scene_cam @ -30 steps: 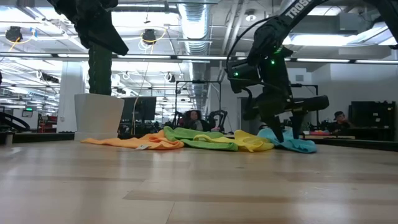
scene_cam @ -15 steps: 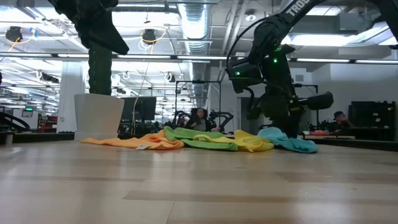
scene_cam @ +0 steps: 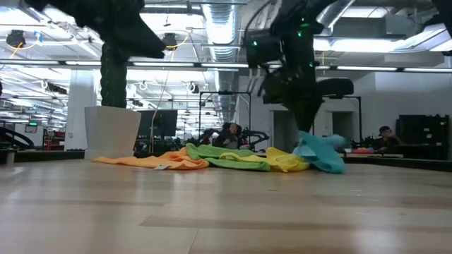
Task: Fold microfiber towels
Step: Fold the blue microfiber towel
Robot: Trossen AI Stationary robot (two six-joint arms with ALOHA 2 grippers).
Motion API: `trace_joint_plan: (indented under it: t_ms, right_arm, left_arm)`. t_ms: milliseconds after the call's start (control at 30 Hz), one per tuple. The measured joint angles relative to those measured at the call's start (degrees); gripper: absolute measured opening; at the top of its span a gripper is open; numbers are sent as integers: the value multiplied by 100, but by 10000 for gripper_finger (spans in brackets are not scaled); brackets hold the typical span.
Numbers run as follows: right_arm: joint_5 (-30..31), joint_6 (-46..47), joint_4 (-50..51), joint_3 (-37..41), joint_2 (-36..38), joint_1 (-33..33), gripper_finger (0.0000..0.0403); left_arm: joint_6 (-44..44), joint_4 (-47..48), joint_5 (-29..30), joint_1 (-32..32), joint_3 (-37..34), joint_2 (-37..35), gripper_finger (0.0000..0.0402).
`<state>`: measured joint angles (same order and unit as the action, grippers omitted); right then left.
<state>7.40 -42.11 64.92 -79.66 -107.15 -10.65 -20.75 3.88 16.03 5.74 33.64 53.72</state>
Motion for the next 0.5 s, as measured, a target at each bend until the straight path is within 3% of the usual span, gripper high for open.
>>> trace_joint_plan:
  t_ms: [133, 300, 500]
  right_arm:
    - [0, 240, -272, -70, 0, 287, 17]
    - [21, 442, -761, -70, 10, 604, 17]
    - [262, 769, -1448, -76, 44, 684, 19]
  left_arm:
    - [-1, -2254, -93, 2, -861, 531, 120]
    - [-101, -4897, 247, 1, -1493, 1797, 137]
    - [-407, -6186, 40, 6, -1124, 3684, 145]
